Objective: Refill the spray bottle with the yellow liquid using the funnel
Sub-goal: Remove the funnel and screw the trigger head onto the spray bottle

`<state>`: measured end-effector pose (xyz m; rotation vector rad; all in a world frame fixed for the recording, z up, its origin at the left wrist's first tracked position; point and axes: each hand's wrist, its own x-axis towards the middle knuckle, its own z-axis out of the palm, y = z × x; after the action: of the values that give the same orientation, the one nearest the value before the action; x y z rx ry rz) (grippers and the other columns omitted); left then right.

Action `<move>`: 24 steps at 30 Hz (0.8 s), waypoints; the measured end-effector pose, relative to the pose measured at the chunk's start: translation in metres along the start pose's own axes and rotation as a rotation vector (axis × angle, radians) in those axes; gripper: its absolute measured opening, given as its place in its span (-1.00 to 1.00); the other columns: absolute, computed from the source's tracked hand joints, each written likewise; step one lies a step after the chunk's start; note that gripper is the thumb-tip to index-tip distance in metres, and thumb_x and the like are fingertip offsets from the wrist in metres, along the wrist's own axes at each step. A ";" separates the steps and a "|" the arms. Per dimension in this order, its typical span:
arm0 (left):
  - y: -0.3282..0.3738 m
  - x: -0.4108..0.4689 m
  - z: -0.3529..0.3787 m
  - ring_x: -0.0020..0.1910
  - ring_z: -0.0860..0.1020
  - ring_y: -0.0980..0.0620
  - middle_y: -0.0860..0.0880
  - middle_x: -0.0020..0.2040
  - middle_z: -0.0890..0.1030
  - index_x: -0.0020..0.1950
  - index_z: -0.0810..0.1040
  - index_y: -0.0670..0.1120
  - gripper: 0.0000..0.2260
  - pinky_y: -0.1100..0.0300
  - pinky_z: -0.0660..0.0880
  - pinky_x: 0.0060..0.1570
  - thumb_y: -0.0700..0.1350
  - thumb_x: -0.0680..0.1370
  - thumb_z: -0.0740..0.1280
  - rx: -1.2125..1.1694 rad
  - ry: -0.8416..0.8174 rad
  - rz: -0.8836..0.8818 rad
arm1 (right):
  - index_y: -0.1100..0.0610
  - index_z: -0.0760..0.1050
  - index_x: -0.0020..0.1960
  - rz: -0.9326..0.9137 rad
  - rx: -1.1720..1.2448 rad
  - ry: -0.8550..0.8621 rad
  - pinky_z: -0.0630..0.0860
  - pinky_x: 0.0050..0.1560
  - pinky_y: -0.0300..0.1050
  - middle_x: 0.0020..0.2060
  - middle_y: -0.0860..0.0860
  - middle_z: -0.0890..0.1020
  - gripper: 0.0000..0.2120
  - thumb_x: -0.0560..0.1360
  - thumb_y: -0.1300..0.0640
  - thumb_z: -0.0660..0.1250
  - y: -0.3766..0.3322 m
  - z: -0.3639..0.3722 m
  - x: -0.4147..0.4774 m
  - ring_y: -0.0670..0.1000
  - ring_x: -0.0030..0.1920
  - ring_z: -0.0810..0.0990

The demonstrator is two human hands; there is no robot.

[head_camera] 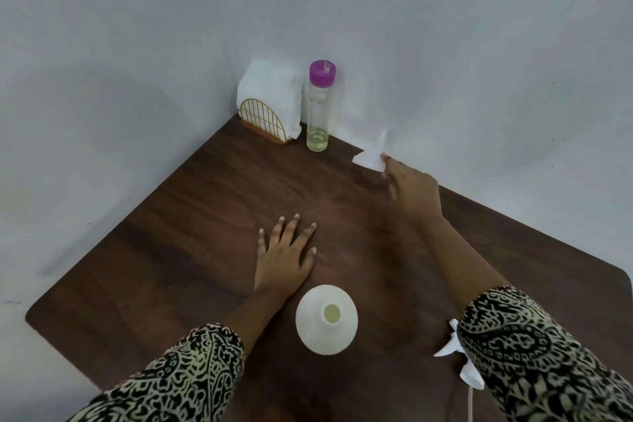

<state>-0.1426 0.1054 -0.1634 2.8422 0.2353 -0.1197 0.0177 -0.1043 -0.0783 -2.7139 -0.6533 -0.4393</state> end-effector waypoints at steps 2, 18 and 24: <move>0.000 0.000 0.001 0.56 0.05 -0.05 0.03 0.57 0.15 0.52 0.16 0.22 -0.47 -0.20 -0.06 0.45 0.23 0.54 -0.10 0.016 0.015 0.000 | 0.18 0.55 0.17 -0.109 -0.090 -0.018 0.53 -0.39 -0.10 0.00 0.08 0.69 -0.66 0.40 0.32 0.41 0.006 0.010 0.001 0.15 -0.16 0.68; -0.002 0.002 0.011 0.50 0.23 -0.11 -0.02 0.51 0.31 0.48 0.27 0.18 -0.52 -0.24 0.12 0.40 0.19 0.56 0.02 0.053 0.081 0.019 | 0.27 0.54 0.08 -0.167 -0.229 -0.354 0.50 -0.37 -0.03 0.05 0.13 0.54 -0.78 0.43 0.36 0.33 0.038 0.052 0.003 0.15 -0.01 0.52; -0.002 0.001 0.010 0.49 0.25 -0.12 -0.03 0.49 0.34 0.47 0.30 0.17 -0.52 -0.25 0.13 0.39 0.18 0.55 0.03 0.050 0.087 0.020 | 0.22 0.44 0.27 -0.199 -0.328 -0.470 0.50 -0.21 0.00 0.18 0.09 0.46 -0.70 0.55 0.29 0.16 0.036 0.050 0.014 0.11 0.14 0.43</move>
<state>-0.1424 0.1044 -0.1733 2.9023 0.2257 0.0018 0.0579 -0.1111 -0.1271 -3.1070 -1.0619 0.0680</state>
